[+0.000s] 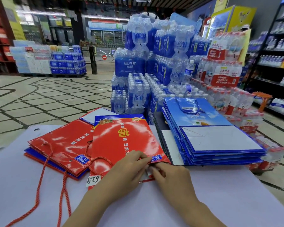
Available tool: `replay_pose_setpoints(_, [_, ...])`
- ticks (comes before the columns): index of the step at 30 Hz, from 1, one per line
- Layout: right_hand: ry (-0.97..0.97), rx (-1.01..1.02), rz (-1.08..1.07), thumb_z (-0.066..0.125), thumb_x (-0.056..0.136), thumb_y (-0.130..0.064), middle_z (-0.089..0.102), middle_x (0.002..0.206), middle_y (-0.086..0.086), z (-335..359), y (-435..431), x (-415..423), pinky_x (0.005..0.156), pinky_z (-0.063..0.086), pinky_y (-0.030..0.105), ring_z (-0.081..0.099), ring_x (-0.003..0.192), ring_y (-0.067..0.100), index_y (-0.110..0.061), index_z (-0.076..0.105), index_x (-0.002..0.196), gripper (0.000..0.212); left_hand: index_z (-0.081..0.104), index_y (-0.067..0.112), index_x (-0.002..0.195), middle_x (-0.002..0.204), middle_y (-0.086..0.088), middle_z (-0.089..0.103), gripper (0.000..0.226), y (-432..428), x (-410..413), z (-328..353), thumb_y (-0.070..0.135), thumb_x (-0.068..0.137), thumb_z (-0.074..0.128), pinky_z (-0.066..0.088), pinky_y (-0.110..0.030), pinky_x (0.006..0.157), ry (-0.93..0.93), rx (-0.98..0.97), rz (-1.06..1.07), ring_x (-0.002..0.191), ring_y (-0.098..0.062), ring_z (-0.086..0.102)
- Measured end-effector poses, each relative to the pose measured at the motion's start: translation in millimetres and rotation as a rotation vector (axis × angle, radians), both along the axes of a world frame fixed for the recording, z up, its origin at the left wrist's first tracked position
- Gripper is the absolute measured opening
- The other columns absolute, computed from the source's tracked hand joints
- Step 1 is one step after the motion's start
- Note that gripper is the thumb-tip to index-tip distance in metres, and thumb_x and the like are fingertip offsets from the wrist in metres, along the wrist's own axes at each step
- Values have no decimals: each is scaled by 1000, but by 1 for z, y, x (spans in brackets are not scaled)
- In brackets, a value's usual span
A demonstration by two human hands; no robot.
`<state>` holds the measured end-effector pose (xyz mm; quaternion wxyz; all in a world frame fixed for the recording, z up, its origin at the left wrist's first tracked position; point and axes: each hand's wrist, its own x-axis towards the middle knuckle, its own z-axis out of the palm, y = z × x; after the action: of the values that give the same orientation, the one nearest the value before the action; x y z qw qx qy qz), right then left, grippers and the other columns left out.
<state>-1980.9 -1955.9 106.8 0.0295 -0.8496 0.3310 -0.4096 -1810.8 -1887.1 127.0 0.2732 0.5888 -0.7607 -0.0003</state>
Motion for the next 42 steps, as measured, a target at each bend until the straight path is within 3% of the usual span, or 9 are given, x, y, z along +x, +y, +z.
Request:
replay_pose_setpoints(13, [-32,-9,47,52,87,-35,60,55,-6,-9,-2,3,46,43,29,51,48,14,-24,68,70,26,60,20,125,109,2,59,55,-1,-1,0,42,95,20,47,-37,82,-22,85,89,101,-17,51])
replay_pose_setpoints(18, [4,-143,53,53,84,-26,44,48,-5,-7,2,2,46,22,23,36,44,14,-21,51,57,28,62,22,118,101,2,62,50,-1,1,4,40,96,21,44,-39,83,56,138,150,96,-18,52])
replay_pose_setpoints(21, [3,-139,46,54,84,-26,48,51,-6,-8,4,0,44,28,24,41,44,13,-22,55,64,20,62,22,115,98,1,62,52,-1,1,3,44,95,20,43,-38,83,21,149,128,94,-18,52])
replay_pose_setpoints(24, [-18,-126,13,59,88,-30,62,63,-10,-3,4,-4,46,43,25,53,51,9,-25,68,83,11,62,21,118,99,-1,63,58,0,1,2,48,94,17,43,-36,83,-3,149,91,95,-20,54])
replay_pose_setpoints(28, [-15,-224,-81,71,87,-28,59,76,-6,5,5,-6,53,39,18,55,59,12,-21,67,85,8,61,24,120,104,4,64,42,2,2,3,41,98,29,43,-32,86,27,137,83,98,-15,55])
replay_pose_setpoints(31, [-32,-183,-55,71,87,-32,57,88,-5,4,0,-9,66,42,23,53,75,15,-22,66,94,13,61,29,120,105,10,62,37,6,1,5,44,98,35,41,-26,87,86,151,80,99,-8,52])
replay_pose_setpoints(36, [-24,-109,8,56,89,-39,60,95,-14,-1,-6,-13,74,36,28,52,86,13,-30,67,94,16,61,24,88,88,5,53,31,6,0,7,42,100,40,42,-31,81,287,163,167,85,-6,50])
replay_pose_setpoints(39, [-10,-82,27,59,86,-37,60,99,-14,-3,-4,-13,79,31,20,52,91,11,-30,66,96,13,61,27,87,87,9,55,13,4,4,2,33,96,54,40,-24,73,280,132,224,82,-5,51])
replay_pose_setpoints(42, [49,-33,78,63,84,-36,59,105,-15,-3,-2,-12,87,31,19,51,101,7,-30,65,99,16,49,30,82,78,10,54,17,3,4,-1,29,99,49,33,-22,64,321,142,265,71,-5,47])
